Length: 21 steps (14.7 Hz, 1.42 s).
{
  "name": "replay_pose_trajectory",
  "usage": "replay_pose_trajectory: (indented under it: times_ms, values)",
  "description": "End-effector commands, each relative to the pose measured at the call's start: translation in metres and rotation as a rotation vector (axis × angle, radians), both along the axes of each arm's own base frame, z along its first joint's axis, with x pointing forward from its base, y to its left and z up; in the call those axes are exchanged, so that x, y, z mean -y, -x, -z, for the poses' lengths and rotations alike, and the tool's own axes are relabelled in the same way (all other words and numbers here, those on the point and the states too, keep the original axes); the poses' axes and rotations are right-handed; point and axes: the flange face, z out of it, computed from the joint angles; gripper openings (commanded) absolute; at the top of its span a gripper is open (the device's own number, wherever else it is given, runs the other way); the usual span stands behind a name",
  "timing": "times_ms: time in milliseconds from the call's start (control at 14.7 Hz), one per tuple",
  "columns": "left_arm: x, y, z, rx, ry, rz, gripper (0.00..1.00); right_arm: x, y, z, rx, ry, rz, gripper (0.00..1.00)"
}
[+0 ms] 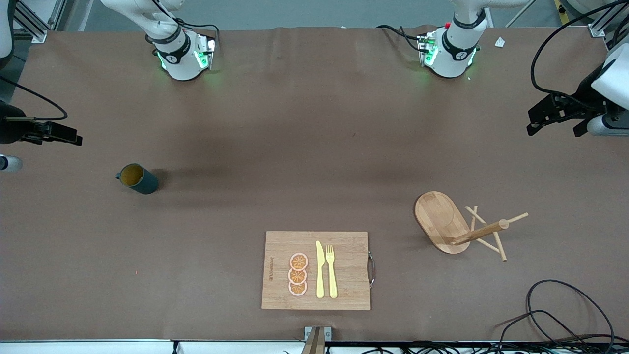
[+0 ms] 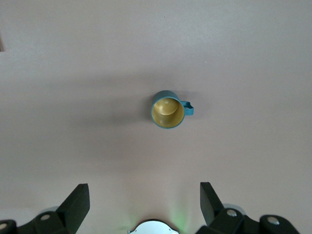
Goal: Transfer cup from left to right arm and place
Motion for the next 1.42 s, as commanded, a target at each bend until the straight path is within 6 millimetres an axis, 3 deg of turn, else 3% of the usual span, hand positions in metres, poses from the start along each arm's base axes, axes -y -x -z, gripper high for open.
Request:
replay_pose_trajectory:
  times_ms: [0, 204, 678, 1357]
  values:
    - [-0.001, -0.003, -0.004, 0.01, 0.002, 0.002, 1.0, -0.009, 0.024, -0.022, 0.022, 0.001, 0.001, 1.0]
    - [-0.001, -0.003, -0.004, 0.01, 0.002, 0.002, 1.0, -0.012, 0.044, -0.043, 0.067, 0.01, -0.009, 1.0]
    - [-0.001, -0.004, -0.003, 0.009, 0.001, 0.004, 1.0, -0.01, 0.067, -0.081, 0.133, 0.04, -0.02, 1.0]
    - [-0.001, -0.004, -0.003, 0.01, 0.0, 0.004, 1.0, -0.002, 0.071, -0.089, 0.148, 0.032, -0.007, 1.0]
